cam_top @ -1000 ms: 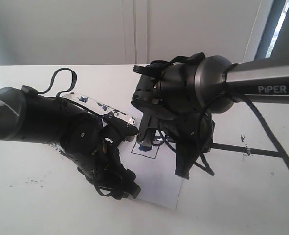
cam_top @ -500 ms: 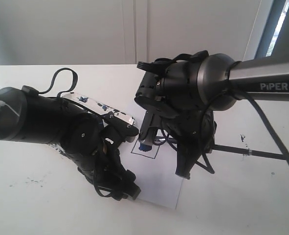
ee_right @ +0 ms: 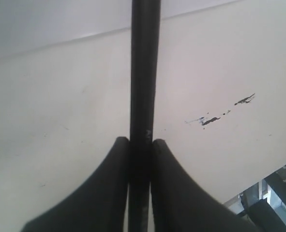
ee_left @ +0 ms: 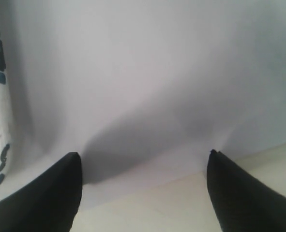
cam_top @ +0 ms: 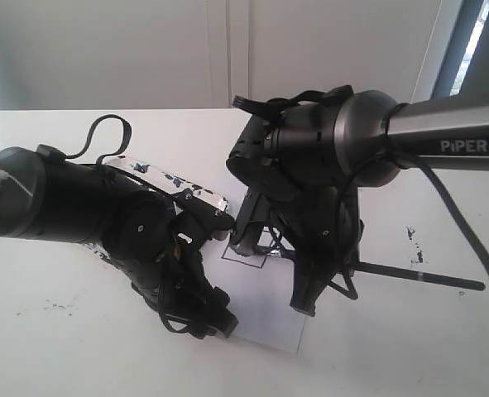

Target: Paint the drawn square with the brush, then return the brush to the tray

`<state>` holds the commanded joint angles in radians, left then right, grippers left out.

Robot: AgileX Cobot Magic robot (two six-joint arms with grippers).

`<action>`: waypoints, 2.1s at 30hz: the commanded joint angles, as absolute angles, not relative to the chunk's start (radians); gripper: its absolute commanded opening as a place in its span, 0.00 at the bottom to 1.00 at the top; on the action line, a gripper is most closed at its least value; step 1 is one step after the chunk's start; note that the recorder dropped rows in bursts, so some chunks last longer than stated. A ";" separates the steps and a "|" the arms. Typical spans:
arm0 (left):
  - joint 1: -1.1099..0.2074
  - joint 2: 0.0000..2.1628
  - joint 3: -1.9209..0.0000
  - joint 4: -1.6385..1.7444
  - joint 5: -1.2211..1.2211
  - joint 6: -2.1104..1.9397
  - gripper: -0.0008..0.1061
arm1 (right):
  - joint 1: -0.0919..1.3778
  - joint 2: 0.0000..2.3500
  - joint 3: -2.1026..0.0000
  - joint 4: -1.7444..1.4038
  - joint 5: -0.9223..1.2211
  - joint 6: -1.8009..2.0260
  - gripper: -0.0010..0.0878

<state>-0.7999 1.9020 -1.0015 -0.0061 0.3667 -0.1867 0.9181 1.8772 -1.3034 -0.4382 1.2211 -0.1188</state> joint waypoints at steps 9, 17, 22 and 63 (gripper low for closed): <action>-0.800 1.902 -1.001 -0.006 0.369 -0.187 0.71 | 0.918 1.858 -1.303 -0.442 1.221 -0.128 0.01; -0.800 1.902 -1.001 -0.006 0.367 -0.209 0.71 | 0.916 1.858 -1.301 -0.443 1.221 -0.128 0.01; -0.800 1.902 -1.001 -0.006 0.365 -0.216 0.71 | 0.916 1.858 -1.301 -0.440 1.221 -0.128 0.01; -0.800 1.862 -0.953 0.013 0.325 -0.290 0.71 | 0.827 1.863 -1.230 -0.443 1.162 -0.090 0.01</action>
<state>-0.7999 1.8619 -0.9531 0.0128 0.3246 -0.2899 0.8272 1.8626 -1.2301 -0.4427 1.1624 -0.0902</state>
